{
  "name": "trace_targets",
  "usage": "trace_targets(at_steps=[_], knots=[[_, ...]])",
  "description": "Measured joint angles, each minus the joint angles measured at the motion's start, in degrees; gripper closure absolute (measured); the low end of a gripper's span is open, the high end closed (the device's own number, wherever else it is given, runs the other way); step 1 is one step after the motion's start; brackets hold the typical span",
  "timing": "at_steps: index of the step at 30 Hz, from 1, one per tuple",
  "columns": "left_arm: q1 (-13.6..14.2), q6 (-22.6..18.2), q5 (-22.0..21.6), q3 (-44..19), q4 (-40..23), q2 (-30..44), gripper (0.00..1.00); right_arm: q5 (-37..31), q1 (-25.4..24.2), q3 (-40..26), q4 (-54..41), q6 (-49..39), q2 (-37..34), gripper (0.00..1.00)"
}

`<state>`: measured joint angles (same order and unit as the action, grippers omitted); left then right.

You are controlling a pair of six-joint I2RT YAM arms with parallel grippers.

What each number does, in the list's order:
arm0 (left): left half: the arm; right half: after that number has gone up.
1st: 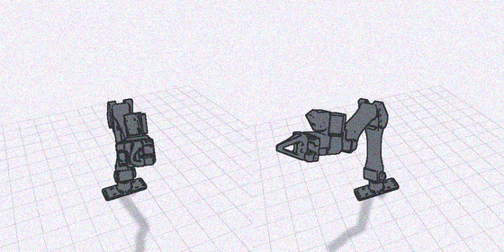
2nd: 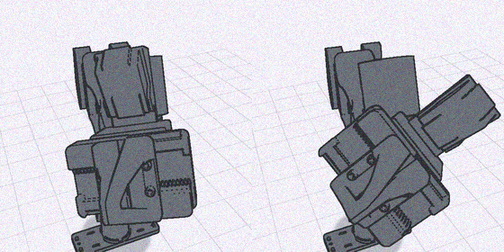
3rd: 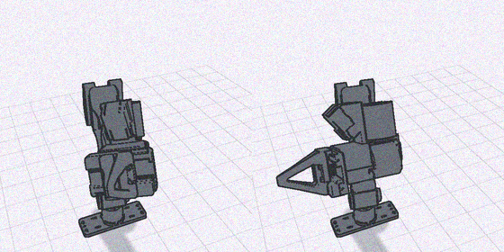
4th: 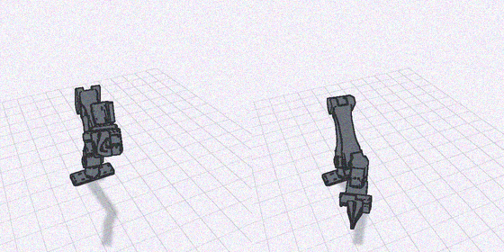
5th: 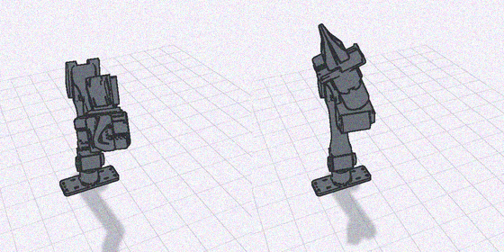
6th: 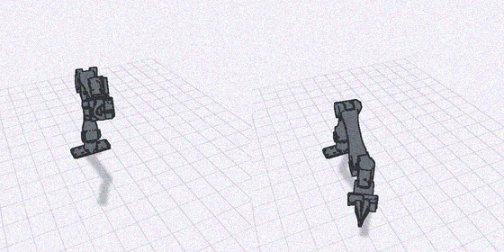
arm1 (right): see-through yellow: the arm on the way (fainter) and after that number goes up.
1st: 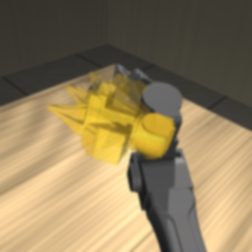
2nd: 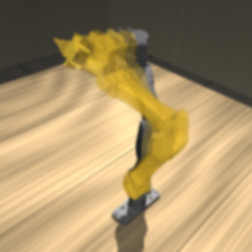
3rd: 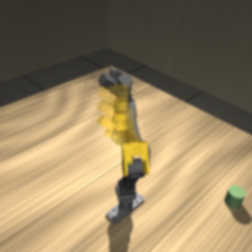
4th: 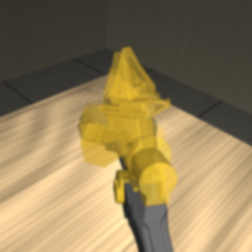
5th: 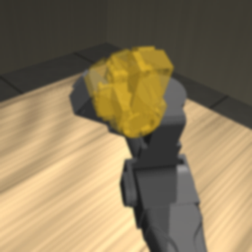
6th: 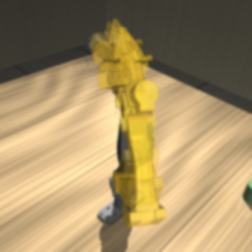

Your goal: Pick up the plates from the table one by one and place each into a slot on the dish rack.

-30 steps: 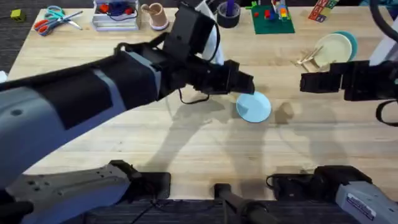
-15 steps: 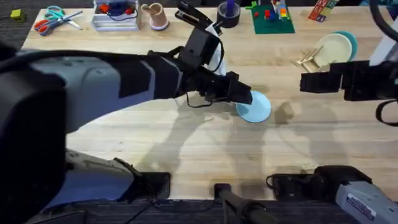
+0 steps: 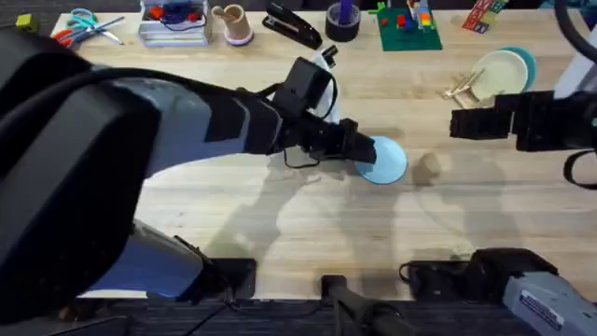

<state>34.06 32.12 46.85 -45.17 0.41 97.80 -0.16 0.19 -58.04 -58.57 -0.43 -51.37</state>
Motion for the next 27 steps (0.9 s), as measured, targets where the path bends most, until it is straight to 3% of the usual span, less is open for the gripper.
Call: trace_targets(at_steps=[11, 27], knots=[[-0.01, -0.41, -0.11, 0.18, 4.62, 4.8, 0.96, 0.0, 0.0, 0.0, 0.0, -0.01, 0.0, 0.007], [-0.24, -0.66, 3.98, -0.68, 6.94, 9.09, 0.959, 0.0, 0.01, 0.0, 0.0, 0.0, 0.0, 0.007]])
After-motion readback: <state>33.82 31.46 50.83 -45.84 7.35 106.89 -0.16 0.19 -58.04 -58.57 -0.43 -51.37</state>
